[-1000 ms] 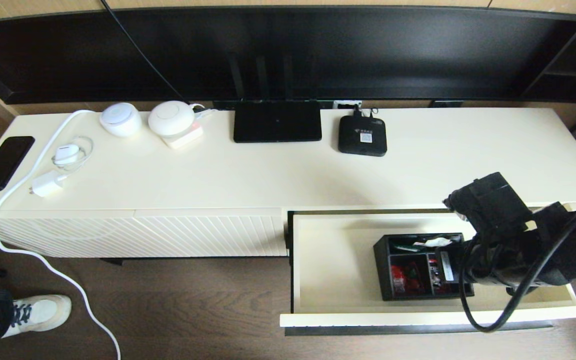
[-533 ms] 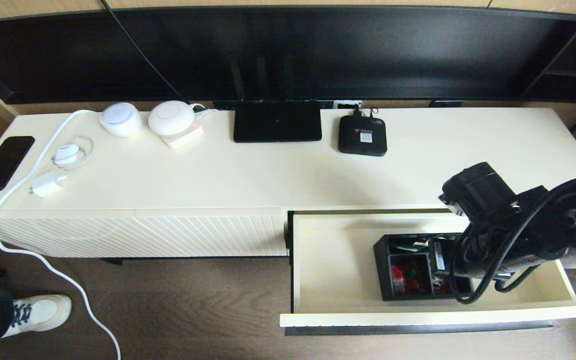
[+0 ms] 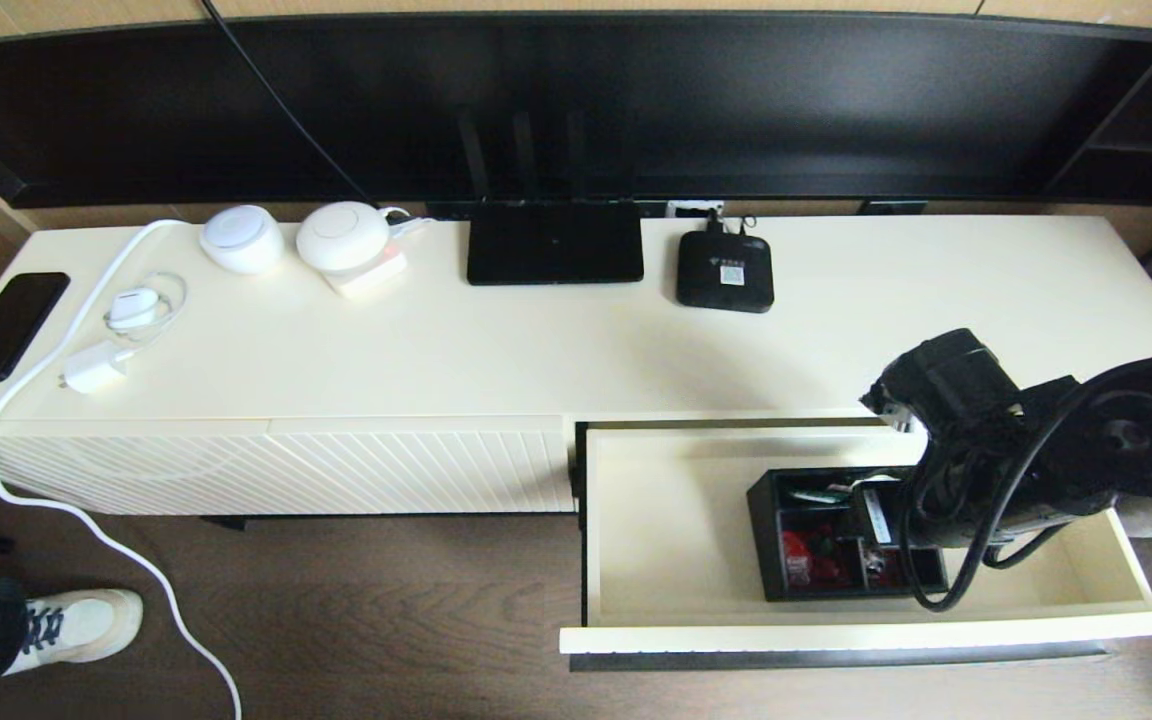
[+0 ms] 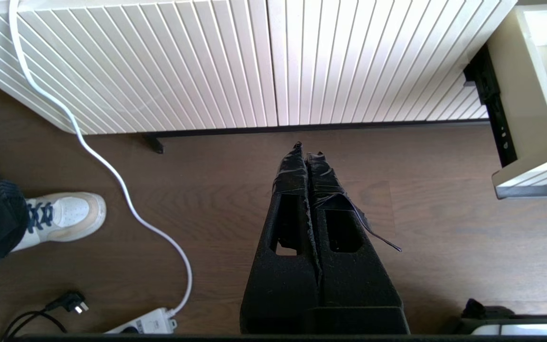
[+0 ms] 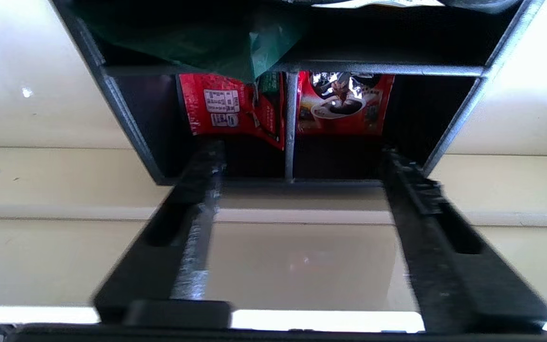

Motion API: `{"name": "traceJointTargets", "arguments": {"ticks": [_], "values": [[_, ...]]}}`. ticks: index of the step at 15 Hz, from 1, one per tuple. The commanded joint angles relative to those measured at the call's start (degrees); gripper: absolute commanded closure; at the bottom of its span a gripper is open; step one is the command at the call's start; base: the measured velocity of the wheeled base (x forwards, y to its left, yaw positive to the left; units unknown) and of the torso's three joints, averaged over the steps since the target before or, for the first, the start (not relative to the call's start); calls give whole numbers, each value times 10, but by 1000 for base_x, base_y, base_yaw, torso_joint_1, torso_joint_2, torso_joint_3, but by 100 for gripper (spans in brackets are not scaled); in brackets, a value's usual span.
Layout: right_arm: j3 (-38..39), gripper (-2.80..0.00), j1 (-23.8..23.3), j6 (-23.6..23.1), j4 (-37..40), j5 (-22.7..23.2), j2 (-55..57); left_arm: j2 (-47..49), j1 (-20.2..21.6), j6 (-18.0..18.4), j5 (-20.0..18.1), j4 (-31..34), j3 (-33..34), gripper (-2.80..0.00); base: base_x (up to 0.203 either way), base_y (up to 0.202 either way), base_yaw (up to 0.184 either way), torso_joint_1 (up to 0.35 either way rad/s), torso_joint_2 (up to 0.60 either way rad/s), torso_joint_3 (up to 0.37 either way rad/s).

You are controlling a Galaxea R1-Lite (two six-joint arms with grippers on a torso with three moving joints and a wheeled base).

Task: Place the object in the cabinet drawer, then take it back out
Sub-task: Take the storage box out of the drawer and put it on the table

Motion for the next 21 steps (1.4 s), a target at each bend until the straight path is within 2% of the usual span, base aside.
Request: {"name": "traceJointTargets", "arguments": {"ticks": [1,11,21], "values": [[-3,-280,0,2,1,-1,14,1,0,0,-1,0,0,0,0,0,0,0,0,0],[-3,-280,1,43,-14,-2,55,1,0,0,0,0,-1,0,0,0,0,0,0,0],[0,-280,-1,39,-67,-9,96,1,0,0,0,0,0,0,0,0,0,0,0,0]]}}
